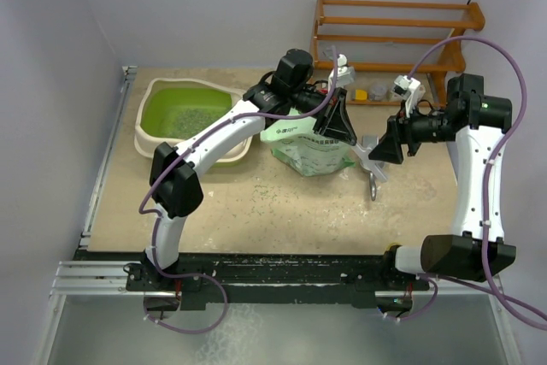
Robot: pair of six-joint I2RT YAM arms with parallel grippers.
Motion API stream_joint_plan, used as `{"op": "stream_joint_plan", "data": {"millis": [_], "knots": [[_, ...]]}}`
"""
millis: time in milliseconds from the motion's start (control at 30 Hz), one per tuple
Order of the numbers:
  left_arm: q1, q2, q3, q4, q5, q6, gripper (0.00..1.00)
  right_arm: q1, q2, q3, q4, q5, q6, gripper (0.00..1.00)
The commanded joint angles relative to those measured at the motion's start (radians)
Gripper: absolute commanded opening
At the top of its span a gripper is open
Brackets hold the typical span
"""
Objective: Fill the litter box with clean litter
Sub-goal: Pick up the clamp at the center of the board.
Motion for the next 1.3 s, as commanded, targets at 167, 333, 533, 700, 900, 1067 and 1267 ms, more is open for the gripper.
{"op": "stream_joint_plan", "data": {"millis": [167,333,533,700,900,1067,1267], "knots": [[-0.004,-0.027,0.051,0.037,-0.003,-0.005,0.03,0.016,-0.004,-0.006,-0.011,-0.035,-0.010,0.67],[-0.005,-0.024,0.050,0.036,-0.001,-0.006,0.03,0.016,0.014,0.010,-0.011,-0.035,-0.010,0.67],[-0.005,-0.023,0.053,0.015,-0.010,0.011,0.03,0.016,0.025,0.032,-0.011,-0.035,-0.010,0.67],[-0.003,0.007,0.110,-0.107,-0.079,0.099,0.03,0.016,0.047,0.094,-0.011,-0.035,-0.010,0.67],[0.008,0.012,0.150,-0.165,-0.167,0.149,0.03,0.016,0.024,0.156,-0.011,-0.035,-0.010,0.67],[0.030,0.025,0.201,-0.176,-0.193,0.143,0.03,0.016,-0.018,0.145,-0.011,-0.035,-0.010,0.67],[0.059,0.021,0.236,-0.143,-0.167,0.103,0.03,0.013,0.064,0.234,0.497,0.348,0.412,0.00]]}}
